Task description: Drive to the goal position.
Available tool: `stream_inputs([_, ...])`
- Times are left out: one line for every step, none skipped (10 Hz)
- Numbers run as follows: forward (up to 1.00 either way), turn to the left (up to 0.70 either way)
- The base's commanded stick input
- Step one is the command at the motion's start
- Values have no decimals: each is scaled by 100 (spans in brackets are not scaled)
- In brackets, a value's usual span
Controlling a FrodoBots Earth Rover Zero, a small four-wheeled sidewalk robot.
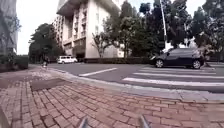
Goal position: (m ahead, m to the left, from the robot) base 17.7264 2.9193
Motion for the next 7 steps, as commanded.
stream_inputs([70, 14])
stream_inputs([70, 14])
stream_inputs([70, 14])
stream_inputs([70, 14])
stream_inputs([70, 14])
stream_inputs([70, 14])
stream_inputs([70, 14])
